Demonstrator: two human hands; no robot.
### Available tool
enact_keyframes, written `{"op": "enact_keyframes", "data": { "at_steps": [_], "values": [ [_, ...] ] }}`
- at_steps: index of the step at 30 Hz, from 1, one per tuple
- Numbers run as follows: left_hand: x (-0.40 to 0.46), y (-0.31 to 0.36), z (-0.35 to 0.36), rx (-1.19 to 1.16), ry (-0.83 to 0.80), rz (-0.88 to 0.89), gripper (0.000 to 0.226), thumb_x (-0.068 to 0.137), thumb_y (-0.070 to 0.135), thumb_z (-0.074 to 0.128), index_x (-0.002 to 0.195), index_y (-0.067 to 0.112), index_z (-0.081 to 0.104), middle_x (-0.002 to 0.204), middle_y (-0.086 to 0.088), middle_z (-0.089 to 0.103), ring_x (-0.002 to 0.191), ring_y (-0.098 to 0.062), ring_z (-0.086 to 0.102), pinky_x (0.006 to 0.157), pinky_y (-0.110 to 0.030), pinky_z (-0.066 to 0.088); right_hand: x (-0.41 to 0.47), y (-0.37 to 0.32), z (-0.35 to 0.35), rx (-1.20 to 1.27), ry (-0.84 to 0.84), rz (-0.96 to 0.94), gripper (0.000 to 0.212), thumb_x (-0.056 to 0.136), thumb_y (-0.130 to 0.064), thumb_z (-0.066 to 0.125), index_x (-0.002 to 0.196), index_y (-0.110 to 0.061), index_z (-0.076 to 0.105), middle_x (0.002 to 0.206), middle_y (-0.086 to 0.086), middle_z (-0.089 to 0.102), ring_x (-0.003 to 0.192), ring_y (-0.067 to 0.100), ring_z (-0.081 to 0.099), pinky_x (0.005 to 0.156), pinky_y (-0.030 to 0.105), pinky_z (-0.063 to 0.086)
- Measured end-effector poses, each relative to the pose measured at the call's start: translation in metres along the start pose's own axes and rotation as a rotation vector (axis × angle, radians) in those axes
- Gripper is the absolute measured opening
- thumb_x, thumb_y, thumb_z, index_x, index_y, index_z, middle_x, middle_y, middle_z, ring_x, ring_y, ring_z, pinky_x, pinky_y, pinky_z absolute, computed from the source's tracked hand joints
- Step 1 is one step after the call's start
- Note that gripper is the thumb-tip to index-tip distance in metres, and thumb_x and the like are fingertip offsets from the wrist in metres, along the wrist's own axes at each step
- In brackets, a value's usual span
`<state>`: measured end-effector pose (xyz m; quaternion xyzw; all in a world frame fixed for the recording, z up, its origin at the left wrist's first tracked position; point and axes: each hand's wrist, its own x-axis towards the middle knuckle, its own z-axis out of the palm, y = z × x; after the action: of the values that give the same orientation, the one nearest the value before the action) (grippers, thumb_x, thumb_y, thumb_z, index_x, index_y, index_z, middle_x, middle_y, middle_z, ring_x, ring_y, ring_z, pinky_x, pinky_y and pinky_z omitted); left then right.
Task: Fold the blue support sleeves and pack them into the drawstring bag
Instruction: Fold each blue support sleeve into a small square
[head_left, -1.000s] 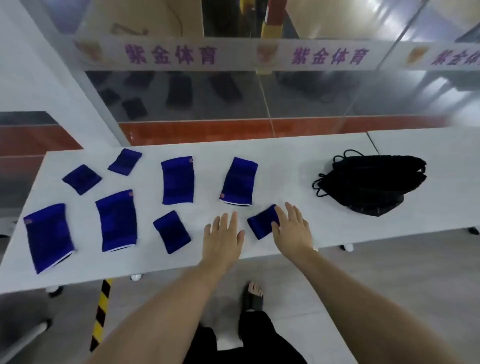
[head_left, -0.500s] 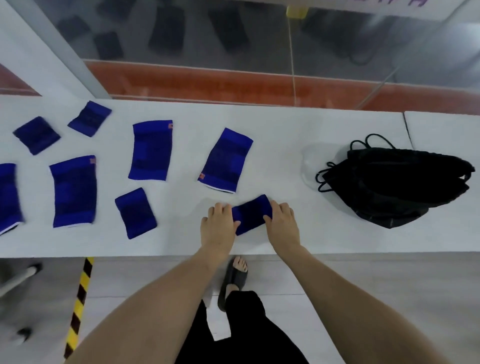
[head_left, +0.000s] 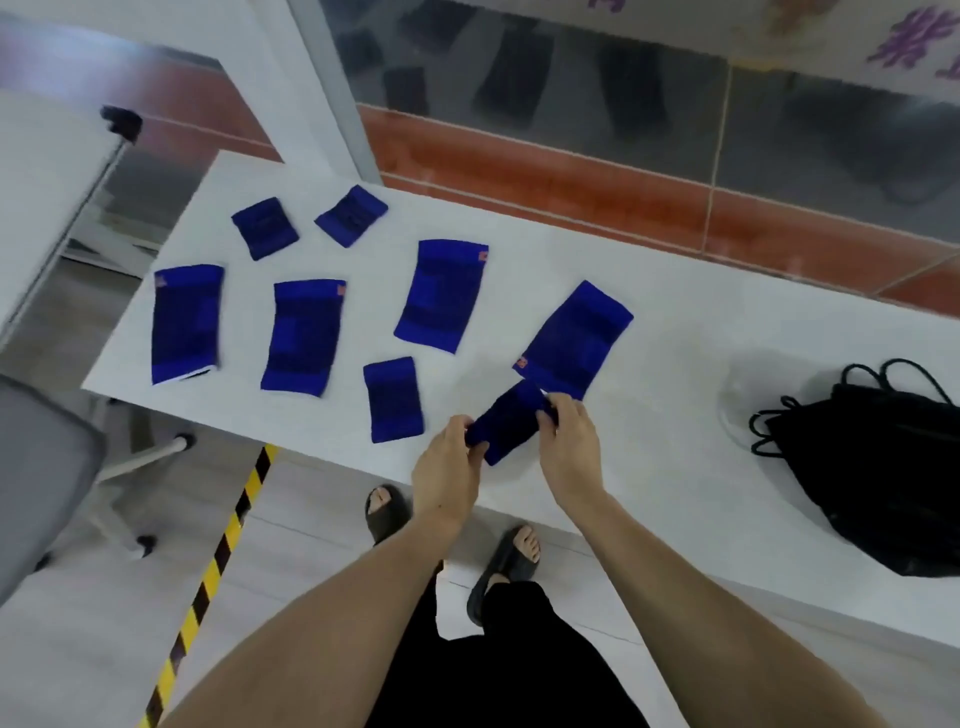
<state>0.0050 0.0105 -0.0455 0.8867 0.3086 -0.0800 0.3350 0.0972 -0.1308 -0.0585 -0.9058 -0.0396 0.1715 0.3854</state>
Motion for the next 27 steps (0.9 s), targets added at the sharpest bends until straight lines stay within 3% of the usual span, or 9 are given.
{"op": "enact_keyframes", "data": {
  "at_steps": [4,7,11,17,21,27],
  "values": [
    [0.016,-0.036,-0.036,-0.023,0.121,-0.078,0.013,0.104,0.040,0.048,0.105,0.029,0.054,0.097,0.011,0.064,0.081,-0.007,0.056,0.063,-0.025,0.042,0.025,-0.052,0.036,-0.028,-0.060,-0.094,0.022,0.105,-0.024,0.056,0.126,-0.019,0.061,0.119,-0.004,0.064,0.107,0.013,0.059,0.094,0.036,0.053],
    [0.024,-0.060,-0.056,-0.060,0.166,-0.119,0.015,0.104,0.036,0.047,0.099,0.024,0.056,0.097,0.011,0.060,0.085,-0.008,0.052,0.069,-0.026,0.040,0.042,-0.086,0.063,-0.052,-0.111,-0.209,0.020,0.105,-0.019,0.056,0.124,-0.017,0.063,0.119,0.000,0.064,0.105,0.016,0.058,0.092,0.036,0.052],
    [0.027,-0.087,-0.064,-0.020,0.153,-0.148,0.026,0.103,0.040,0.046,0.099,0.019,0.061,0.097,0.010,0.056,0.092,-0.014,0.053,0.071,-0.032,0.046,0.062,-0.120,0.096,-0.145,-0.189,-0.346,0.027,0.106,-0.012,0.053,0.130,-0.012,0.064,0.118,0.004,0.061,0.104,0.020,0.059,0.092,0.033,0.049],
    [0.033,-0.109,-0.060,-0.064,0.120,-0.244,0.030,0.102,0.044,0.045,0.092,0.021,0.062,0.093,0.008,0.057,0.088,-0.014,0.054,0.073,-0.037,0.052,0.073,-0.132,0.129,-0.284,-0.334,-0.396,0.024,0.106,-0.013,0.047,0.120,-0.017,0.065,0.106,0.000,0.056,0.094,0.020,0.057,0.082,0.034,0.048],
    [0.034,-0.117,-0.055,-0.052,0.056,-0.303,0.031,0.102,0.049,0.042,0.096,0.026,0.062,0.092,0.011,0.056,0.088,-0.012,0.055,0.073,-0.036,0.054,0.078,-0.133,0.141,-0.366,-0.387,-0.385,0.025,0.107,-0.015,0.048,0.123,-0.018,0.067,0.112,0.000,0.057,0.099,0.020,0.057,0.085,0.034,0.052],
    [0.033,-0.122,-0.055,0.079,0.011,-0.250,0.026,0.100,0.051,0.048,0.102,0.027,0.057,0.095,0.010,0.057,0.089,-0.013,0.055,0.073,-0.035,0.055,0.084,-0.125,0.151,-0.471,-0.389,-0.335,0.019,0.105,-0.026,0.053,0.122,-0.020,0.059,0.106,-0.012,0.048,0.088,0.005,0.050,0.064,0.016,0.037]
  ]
}}
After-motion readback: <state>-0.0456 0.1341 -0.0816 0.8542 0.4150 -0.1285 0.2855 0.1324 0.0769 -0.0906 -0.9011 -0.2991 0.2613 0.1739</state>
